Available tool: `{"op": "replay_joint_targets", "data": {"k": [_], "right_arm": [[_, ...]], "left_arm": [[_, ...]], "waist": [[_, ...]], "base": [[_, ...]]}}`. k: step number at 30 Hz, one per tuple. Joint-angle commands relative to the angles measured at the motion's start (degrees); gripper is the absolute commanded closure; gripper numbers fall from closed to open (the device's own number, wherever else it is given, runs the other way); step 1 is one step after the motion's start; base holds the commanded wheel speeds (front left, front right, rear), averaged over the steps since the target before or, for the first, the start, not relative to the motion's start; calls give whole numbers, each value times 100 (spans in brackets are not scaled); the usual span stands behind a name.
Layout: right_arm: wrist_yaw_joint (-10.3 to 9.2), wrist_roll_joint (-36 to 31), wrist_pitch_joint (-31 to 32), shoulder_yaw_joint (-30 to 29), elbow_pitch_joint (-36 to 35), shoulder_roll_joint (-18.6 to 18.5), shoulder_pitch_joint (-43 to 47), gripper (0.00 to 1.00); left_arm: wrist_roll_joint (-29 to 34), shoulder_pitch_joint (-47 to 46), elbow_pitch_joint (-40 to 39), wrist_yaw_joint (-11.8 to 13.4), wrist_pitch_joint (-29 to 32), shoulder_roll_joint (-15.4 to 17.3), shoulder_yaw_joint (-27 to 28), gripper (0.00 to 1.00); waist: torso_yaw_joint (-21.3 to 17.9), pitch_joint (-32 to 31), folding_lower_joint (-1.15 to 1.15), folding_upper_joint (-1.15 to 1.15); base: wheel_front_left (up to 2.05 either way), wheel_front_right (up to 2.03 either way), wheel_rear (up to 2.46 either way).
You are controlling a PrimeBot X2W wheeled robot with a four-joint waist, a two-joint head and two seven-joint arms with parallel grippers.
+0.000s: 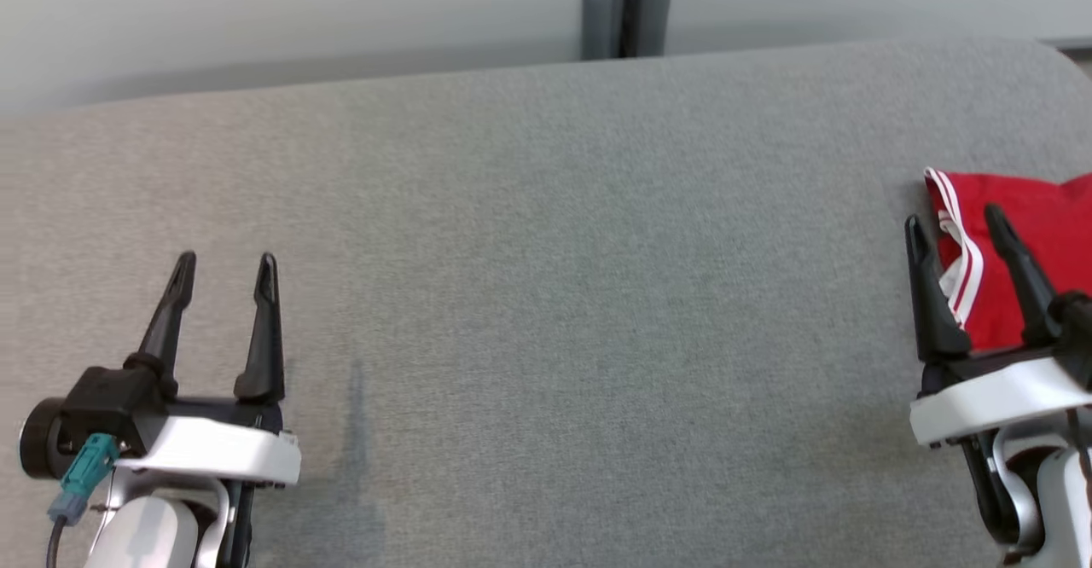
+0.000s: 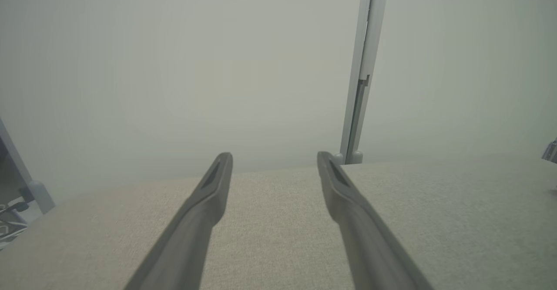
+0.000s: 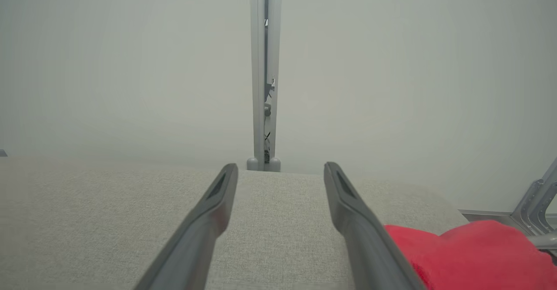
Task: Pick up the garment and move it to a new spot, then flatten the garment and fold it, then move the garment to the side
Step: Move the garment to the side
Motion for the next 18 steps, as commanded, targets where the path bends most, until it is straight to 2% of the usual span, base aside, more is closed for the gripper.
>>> {"op": "replay_joint_targets", "data": {"k": [1,8,18], "right_arm": [[-1,-18,78,-37,-52,26,165,0],[-1,-16,229,-68,-74,161,619,0],[-1,-59,354,-171,-171,234,1085,0]], "left_arm": [[-14,109,58,-6,18,63,-9,0],[-69,414,181,0,71,113,-59,0],[-120,755,221,36,127,141,-119,0]], "waist": [[202,-265,0,0],[356,-667,0,0],[373,-974,0,0]], "base": [[0,0,0],[0,0,0],[0,0,0]]}}
